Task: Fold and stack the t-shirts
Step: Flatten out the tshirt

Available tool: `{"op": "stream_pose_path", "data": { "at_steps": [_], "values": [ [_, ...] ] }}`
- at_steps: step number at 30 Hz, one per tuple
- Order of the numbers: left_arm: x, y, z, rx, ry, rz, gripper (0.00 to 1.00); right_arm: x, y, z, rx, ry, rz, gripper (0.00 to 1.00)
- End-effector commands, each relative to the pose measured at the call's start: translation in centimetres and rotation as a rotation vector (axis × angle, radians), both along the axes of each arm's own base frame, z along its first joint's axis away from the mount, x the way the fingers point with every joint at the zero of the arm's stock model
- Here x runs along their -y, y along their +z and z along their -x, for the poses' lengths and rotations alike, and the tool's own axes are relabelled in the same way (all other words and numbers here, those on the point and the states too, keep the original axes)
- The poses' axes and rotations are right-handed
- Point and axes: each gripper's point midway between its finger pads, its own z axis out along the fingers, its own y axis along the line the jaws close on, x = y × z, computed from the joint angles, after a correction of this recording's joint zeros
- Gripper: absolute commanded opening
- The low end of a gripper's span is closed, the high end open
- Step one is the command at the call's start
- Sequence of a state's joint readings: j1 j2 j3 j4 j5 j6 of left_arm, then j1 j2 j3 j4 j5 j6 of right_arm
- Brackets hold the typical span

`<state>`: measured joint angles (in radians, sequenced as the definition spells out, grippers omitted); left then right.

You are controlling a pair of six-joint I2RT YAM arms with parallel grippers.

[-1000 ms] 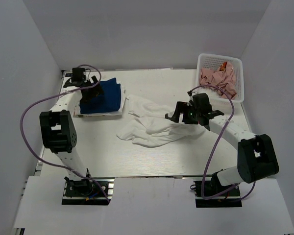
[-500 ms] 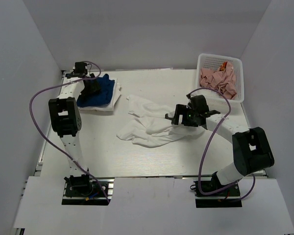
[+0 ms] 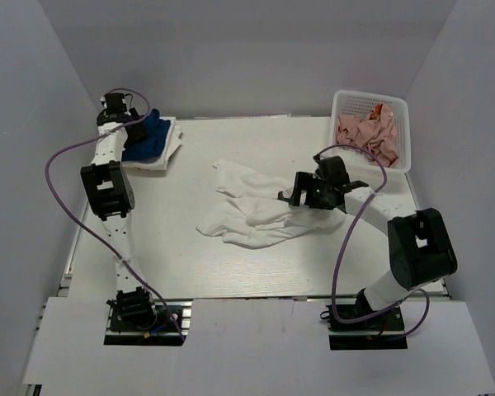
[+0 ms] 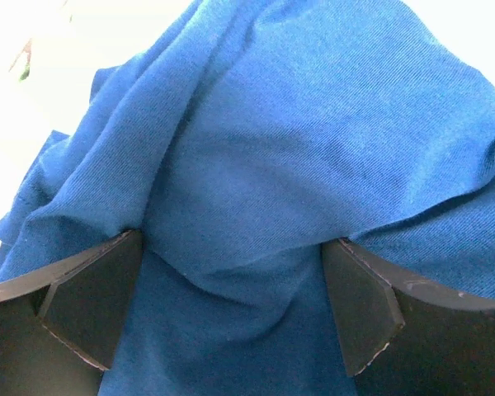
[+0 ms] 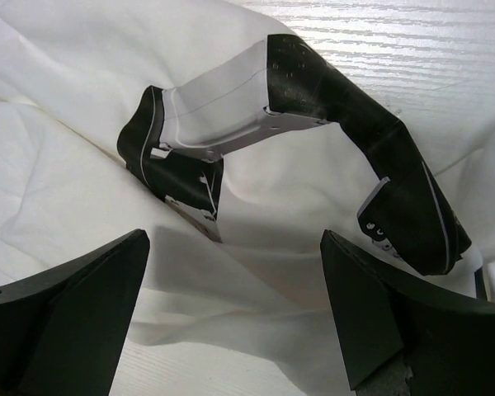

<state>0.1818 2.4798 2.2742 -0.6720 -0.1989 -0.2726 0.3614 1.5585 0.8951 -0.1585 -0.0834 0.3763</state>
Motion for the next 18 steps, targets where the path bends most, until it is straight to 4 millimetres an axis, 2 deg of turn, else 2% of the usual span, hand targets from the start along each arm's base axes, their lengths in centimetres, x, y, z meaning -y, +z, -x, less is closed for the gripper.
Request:
{"op": "stream_pose_path", "data": {
  "at_steps": [1, 3, 4, 5, 6, 7, 8, 9, 10, 11, 12, 13, 14, 15, 16, 17, 18],
  "values": [
    [-2.1, 2.2, 0.9, -0.015, 0.027, -0.033, 1.00, -0.3, 3.5, -1.1, 0.097, 0.014, -0.016, 0.90],
    [-1.3, 5.1, 0.6, 0.039, -0.007, -0.007, 1.00, -0.2, 4.1, -0.9, 0.118, 0.017, -0.019, 0.90],
    [-0.3, 6.3, 0.8, 0.058, -0.024, 0.013, 1.00, -0.1, 4.3, -0.8, 0.123, 0.017, -0.020, 0.90],
    [0.1, 10.1, 1.1, 0.125, -0.036, 0.009, 1.00, 0.0, 5.0, -0.6, 0.141, 0.016, -0.020, 0.90],
    [1.5, 10.2, 1.8, 0.122, -0.063, 0.045, 1.00, 0.1, 5.1, -0.5, 0.147, 0.015, -0.021, 0.90],
    [2.9, 11.5, 2.2, 0.147, -0.089, 0.066, 1.00, 0.1, 5.3, -0.3, 0.151, 0.012, -0.022, 0.90],
    [5.0, 15.5, 3.0, 0.230, -0.175, 0.123, 1.00, 0.2, 6.1, -0.2, 0.172, 0.007, -0.030, 0.90],
    [7.2, 14.4, 4.1, 0.210, -0.232, 0.194, 1.00, 0.4, 5.5, 0.4, 0.159, 0.005, -0.026, 0.90],
    [8.7, 15.1, 5.0, 0.229, -0.284, 0.250, 1.00, 0.5, 5.6, 0.6, 0.158, -0.006, -0.031, 0.90],
    [11.4, 14.0, 6.2, 0.223, -0.363, 0.342, 1.00, 0.7, 5.8, 1.1, 0.165, -0.009, -0.034, 0.90],
    [13.5, 16.7, 7.6, 0.281, -0.423, 0.361, 1.00, 0.9, 5.3, 1.5, 0.152, -0.016, -0.032, 0.90],
    [14.8, 17.1, 8.3, 0.298, -0.443, 0.396, 1.00, 0.9, 5.5, 1.7, 0.158, -0.015, -0.036, 0.90],
    [16.1, 15.7, 9.3, 0.285, -0.465, 0.424, 1.00, 1.1, 5.2, 2.2, 0.146, -0.017, -0.036, 0.90],
    [18.2, 15.8, 10.2, 0.283, -0.493, 0.441, 1.00, 1.1, 5.1, 2.6, 0.149, -0.014, -0.037, 0.90],
    [19.5, 16.8, 11.2, 0.304, -0.505, 0.455, 1.00, 1.0, 5.2, 2.9, 0.160, -0.012, -0.046, 0.90],
    [20.7, 15.6, 12.0, 0.286, -0.526, 0.463, 1.00, 1.0, 5.2, 3.1, 0.164, -0.003, -0.045, 0.90],
    [21.8, 15.3, 12.5, 0.281, -0.537, 0.465, 1.00, 0.8, 5.7, 3.4, 0.181, 0.007, -0.057, 0.90]
  ]
}}
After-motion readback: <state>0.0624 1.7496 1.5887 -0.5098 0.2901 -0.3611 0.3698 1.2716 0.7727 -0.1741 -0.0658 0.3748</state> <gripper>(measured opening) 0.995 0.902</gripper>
